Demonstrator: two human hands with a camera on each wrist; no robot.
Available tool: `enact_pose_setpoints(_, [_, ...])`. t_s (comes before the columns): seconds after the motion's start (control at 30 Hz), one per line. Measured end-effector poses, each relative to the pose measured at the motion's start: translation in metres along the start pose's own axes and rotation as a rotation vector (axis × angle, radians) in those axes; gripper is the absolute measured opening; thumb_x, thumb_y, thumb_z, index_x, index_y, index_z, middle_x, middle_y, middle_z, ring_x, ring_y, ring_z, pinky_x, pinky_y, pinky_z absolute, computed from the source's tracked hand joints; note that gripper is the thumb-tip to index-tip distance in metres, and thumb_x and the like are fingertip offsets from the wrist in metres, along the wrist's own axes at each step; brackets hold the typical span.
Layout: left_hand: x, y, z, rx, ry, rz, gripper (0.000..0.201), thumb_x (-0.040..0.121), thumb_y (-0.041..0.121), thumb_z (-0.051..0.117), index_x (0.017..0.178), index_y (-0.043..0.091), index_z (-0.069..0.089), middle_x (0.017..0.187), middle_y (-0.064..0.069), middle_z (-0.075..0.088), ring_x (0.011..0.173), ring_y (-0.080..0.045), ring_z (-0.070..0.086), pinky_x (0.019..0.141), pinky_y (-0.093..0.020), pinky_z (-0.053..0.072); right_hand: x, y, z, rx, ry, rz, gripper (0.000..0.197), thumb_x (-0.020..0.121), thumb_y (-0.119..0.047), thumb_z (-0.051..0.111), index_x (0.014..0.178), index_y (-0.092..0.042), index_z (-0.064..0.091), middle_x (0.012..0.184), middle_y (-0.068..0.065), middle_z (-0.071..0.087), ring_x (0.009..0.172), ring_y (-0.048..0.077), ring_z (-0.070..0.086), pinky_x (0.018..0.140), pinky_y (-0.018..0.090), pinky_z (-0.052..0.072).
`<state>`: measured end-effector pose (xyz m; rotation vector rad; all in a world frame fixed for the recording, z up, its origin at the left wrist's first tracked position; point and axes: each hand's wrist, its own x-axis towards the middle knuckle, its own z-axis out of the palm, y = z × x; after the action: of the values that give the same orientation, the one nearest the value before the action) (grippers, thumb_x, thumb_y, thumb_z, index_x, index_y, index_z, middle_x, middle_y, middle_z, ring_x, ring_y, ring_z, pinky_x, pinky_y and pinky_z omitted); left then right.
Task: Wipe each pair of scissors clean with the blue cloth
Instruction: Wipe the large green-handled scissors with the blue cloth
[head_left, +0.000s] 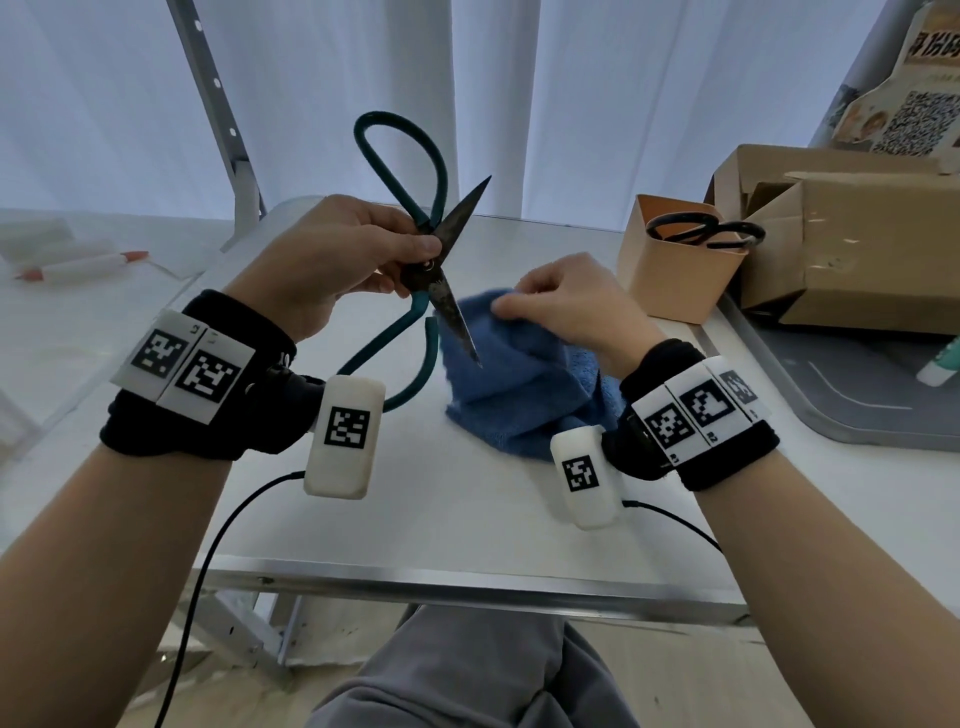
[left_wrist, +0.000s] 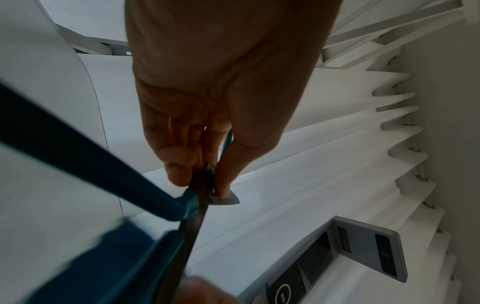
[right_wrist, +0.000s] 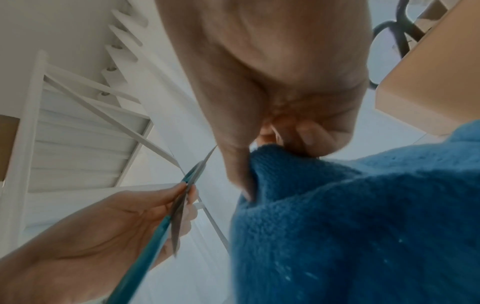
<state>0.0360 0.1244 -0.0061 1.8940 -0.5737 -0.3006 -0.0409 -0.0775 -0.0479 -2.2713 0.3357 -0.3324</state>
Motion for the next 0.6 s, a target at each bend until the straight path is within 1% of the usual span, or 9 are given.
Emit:
enact_pose_setpoints(0.07, [0.000,0.000,0.003,0.009,-0.014,0.003,0.016,0.094,0.020,0.066,0.098,0.005,0.072,0.091,-0.012,0.077,0.079,-0.017,0.064,0.074,-0.023,0.050,0.002,-0.001,-0.004,0.160,0.129,0.057,0.016,0.086,-0.031,0.070,0.076,-0.019,0.069,0.073,-0.005,0.064,0.065,0.006,0.057,0.054,0.018,0.040])
enact_pose_setpoints(0.1, [0.001,0.000,0.004,0.011,-0.015,0.003,0.018,0.095,0.019,0.065,0.100,0.004,0.072,0.091,-0.012,0.077,0.079,-0.018,0.064,0.074,-0.023,0.051,0.000,-0.003,-0.006,0.267,0.128,0.065,0.015,0.088,-0.029,0.068,0.080,-0.016,0.069,0.071,-0.005,0.063,0.061,0.005,0.056,0.055,0.019,0.040])
enact_pose_setpoints(0.17, [0.002,0.000,0.008,0.011,-0.012,0.011,0.019,0.095,0.019,0.065,0.099,0.002,0.072,0.091,-0.013,0.076,0.077,-0.018,0.062,0.073,-0.023,0.051,-0.006,-0.009,-0.009,0.485,0.031,0.034,0.013,0.093,-0.024,0.065,0.091,-0.011,0.069,0.071,-0.004,0.063,0.059,0.005,0.055,0.057,0.019,0.044])
enact_pose_setpoints(0.23, [0.004,0.000,0.011,0.014,-0.005,0.021,0.020,0.095,0.019,0.066,0.099,0.000,0.072,0.087,-0.013,0.074,0.073,-0.016,0.061,0.072,-0.024,0.051,-0.013,-0.014,-0.012,0.647,-0.112,-0.022,0.011,0.096,-0.019,0.063,0.097,-0.010,0.069,0.079,-0.001,0.067,0.068,0.007,0.060,0.064,0.019,0.049])
enact_pose_setpoints(0.33, [0.006,0.000,0.015,0.041,0.001,0.028,0.023,0.095,0.019,0.066,0.100,-0.002,0.071,0.082,-0.012,0.069,0.069,-0.013,0.059,0.067,-0.022,0.047,-0.020,-0.018,-0.013,0.653,-0.261,-0.055,0.013,0.097,-0.016,0.060,0.095,-0.008,0.070,0.092,0.005,0.070,0.080,0.010,0.065,0.076,0.021,0.052])
enact_pose_setpoints(0.43, [0.007,-0.001,0.018,0.058,-0.020,0.028,0.020,0.095,0.019,0.065,0.097,-0.001,0.071,0.077,-0.010,0.066,0.065,-0.011,0.056,0.064,-0.021,0.042,-0.020,-0.016,-0.011,0.650,-0.298,-0.003,0.020,0.097,-0.009,0.055,0.082,-0.007,0.067,0.083,0.002,0.068,0.076,0.010,0.063,0.083,0.027,0.053])
enact_pose_setpoints(0.47, [0.007,-0.001,0.019,0.061,-0.025,0.028,0.020,0.095,0.019,0.064,0.097,0.001,0.071,0.078,-0.010,0.065,0.065,-0.012,0.056,0.064,-0.021,0.042,-0.020,-0.015,-0.009,0.637,-0.307,0.005,0.017,0.096,-0.005,0.056,0.084,-0.001,0.068,0.085,0.005,0.068,0.078,0.012,0.064,0.085,0.029,0.055])
enact_pose_setpoints(0.53, [0.007,-0.003,0.022,0.071,-0.031,0.036,0.018,0.096,0.020,0.064,0.095,0.003,0.071,0.080,-0.011,0.065,0.067,-0.012,0.056,0.064,-0.021,0.043,-0.020,-0.013,-0.006,0.614,-0.308,-0.004,0.018,0.092,0.002,0.060,0.106,0.011,0.065,0.099,0.015,0.069,0.089,0.019,0.065,0.089,0.034,0.056])
enact_pose_setpoints(0.6, [0.008,-0.003,0.025,0.075,-0.035,0.040,0.016,0.096,0.021,0.064,0.092,0.007,0.071,0.080,-0.009,0.066,0.065,-0.010,0.058,0.063,-0.018,0.047,-0.021,-0.013,-0.003,0.621,-0.294,0.014,0.026,0.089,0.002,0.066,0.114,0.008,0.060,0.099,0.015,0.069,0.088,0.019,0.068,0.080,0.030,0.058])
